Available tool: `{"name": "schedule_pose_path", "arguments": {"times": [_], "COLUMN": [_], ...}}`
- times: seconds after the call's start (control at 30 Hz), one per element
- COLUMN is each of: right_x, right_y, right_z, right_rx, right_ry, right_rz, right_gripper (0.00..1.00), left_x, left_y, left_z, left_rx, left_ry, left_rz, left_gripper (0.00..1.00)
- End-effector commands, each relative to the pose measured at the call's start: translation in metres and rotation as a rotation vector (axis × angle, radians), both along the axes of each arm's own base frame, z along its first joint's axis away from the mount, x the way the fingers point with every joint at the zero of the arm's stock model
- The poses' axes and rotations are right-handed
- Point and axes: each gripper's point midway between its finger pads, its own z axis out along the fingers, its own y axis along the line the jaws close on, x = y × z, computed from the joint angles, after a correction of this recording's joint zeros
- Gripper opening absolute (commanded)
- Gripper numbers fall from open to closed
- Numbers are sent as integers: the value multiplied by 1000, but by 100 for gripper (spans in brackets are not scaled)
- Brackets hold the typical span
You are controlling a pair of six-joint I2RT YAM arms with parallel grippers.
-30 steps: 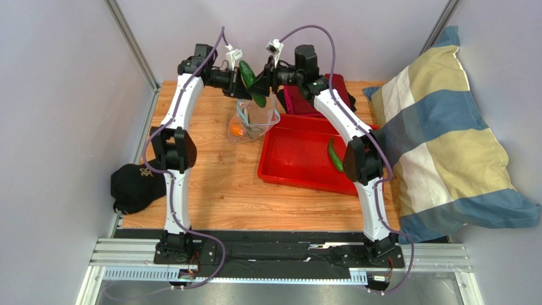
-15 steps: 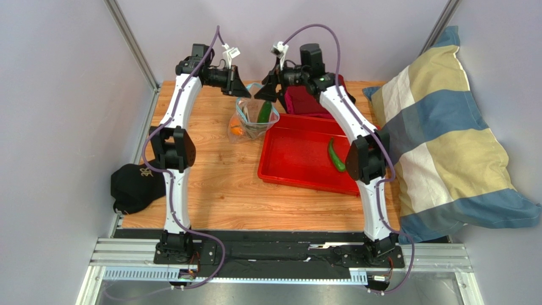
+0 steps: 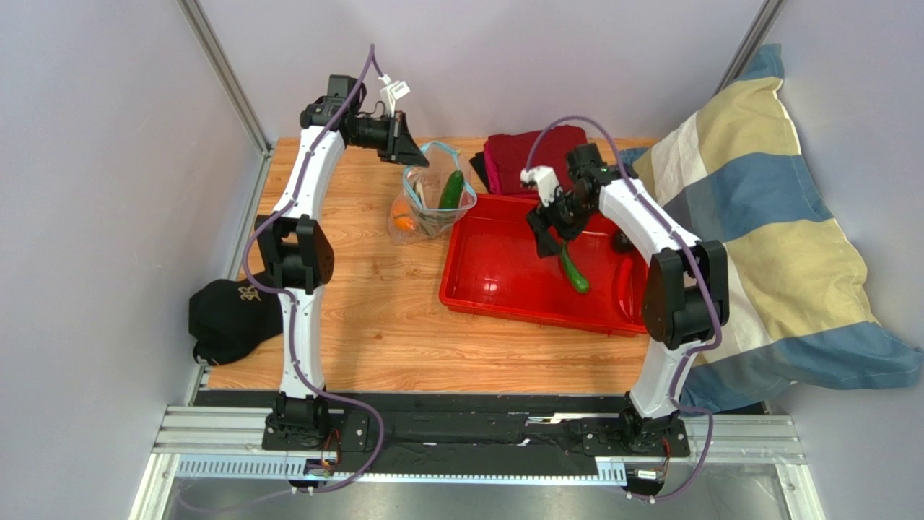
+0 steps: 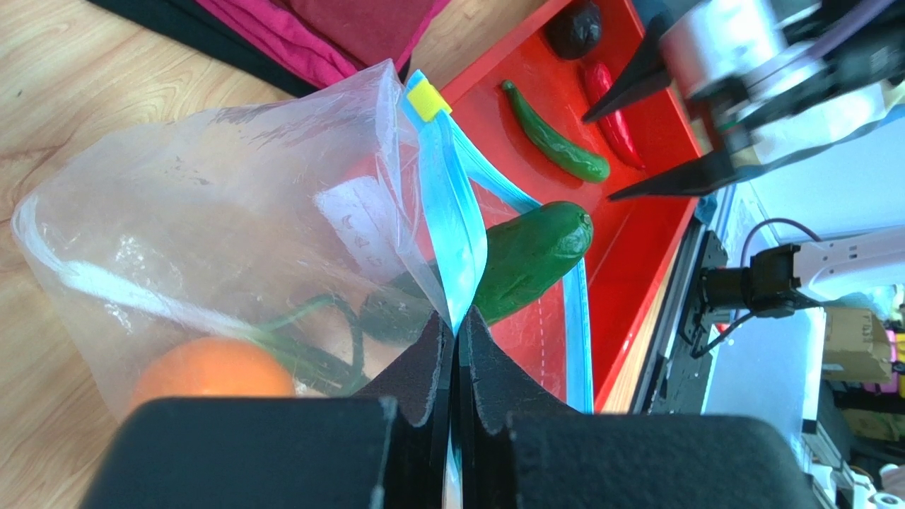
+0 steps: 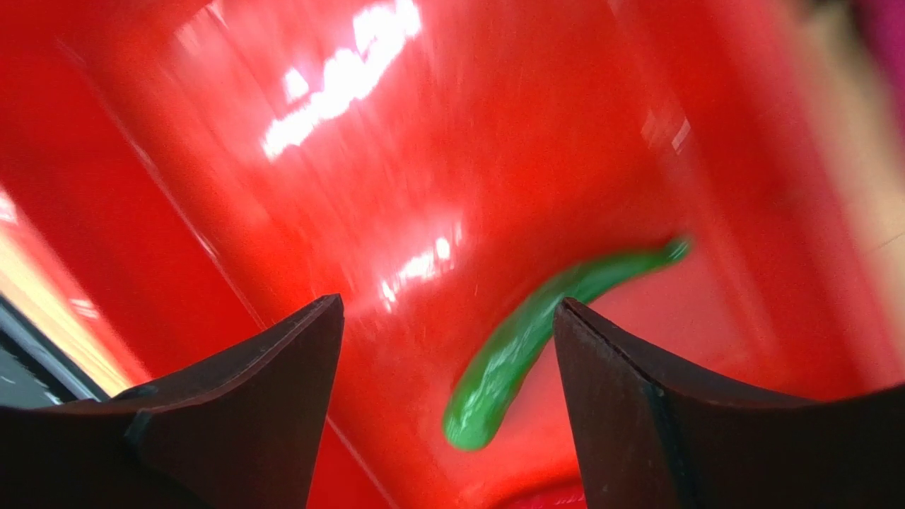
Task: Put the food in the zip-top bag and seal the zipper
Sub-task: Pick up the fake vegetable from the bin.
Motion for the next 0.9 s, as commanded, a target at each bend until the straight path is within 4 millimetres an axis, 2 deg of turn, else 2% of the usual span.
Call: {"name": "schedule_pose_path", "arguments": {"times": [0.0, 0.03, 0.13, 0.33, 0.4, 0.47, 0.5, 0.53, 0.6, 0.63, 0.7, 0.73, 0.8, 0.83, 0.87], "right_x": [5, 4, 4, 6, 7, 10, 15, 18, 31, 45, 66, 79, 98, 102, 111], "right_y": [-39, -42, -44, -48, -48, -47, -45, -40, -32, -21, -9, 4, 20, 33, 42], "right_z": [-22, -34, -51, -74, -80, -80, -74, -69, -49, -28, 0, 29, 61, 75, 99], "right_rx": [-237, -257, -282, -323, -330, -327, -317, -289, -240, -176, -99, -25, 64, 142, 194], "right_ry": [-33, 3, 67, 126, 149, 149, 137, 128, 71, 18, -77, -146, -236, -246, -302], "right_rz": [-71, -77, -112, -143, -146, -141, -137, -133, -118, -110, -101, -87, -76, -66, -59], "right_gripper": [75, 74, 72, 67, 60, 45, 37, 18, 1, 0, 0, 0, 0, 0, 0], "left_x": [3, 3, 2, 2, 3, 3, 3, 3, 3, 3, 3, 3, 3, 3, 3], "left_y": [-1, -1, 0, 0, 0, 0, 0, 0, 0, 0, 0, 0, 0, 0, 0], "left_z": [10, 11, 10, 10, 10, 10, 9, 9, 9, 9, 9, 10, 8, 10, 10], "left_rx": [-19, -19, -18, -12, -11, -11, -10, -10, -11, -11, -11, -10, -10, -10, -11], "left_ry": [-38, -38, -35, -34, -36, -36, -33, -33, -32, -32, -33, -36, -30, -33, -33], "left_rz": [-6, -6, -4, 1, 2, 2, 3, 3, 3, 2, 2, 3, 4, 4, 3], "left_gripper": [0, 0, 0, 0, 0, 0, 0, 0, 0, 0, 0, 0, 0, 0, 0]}}
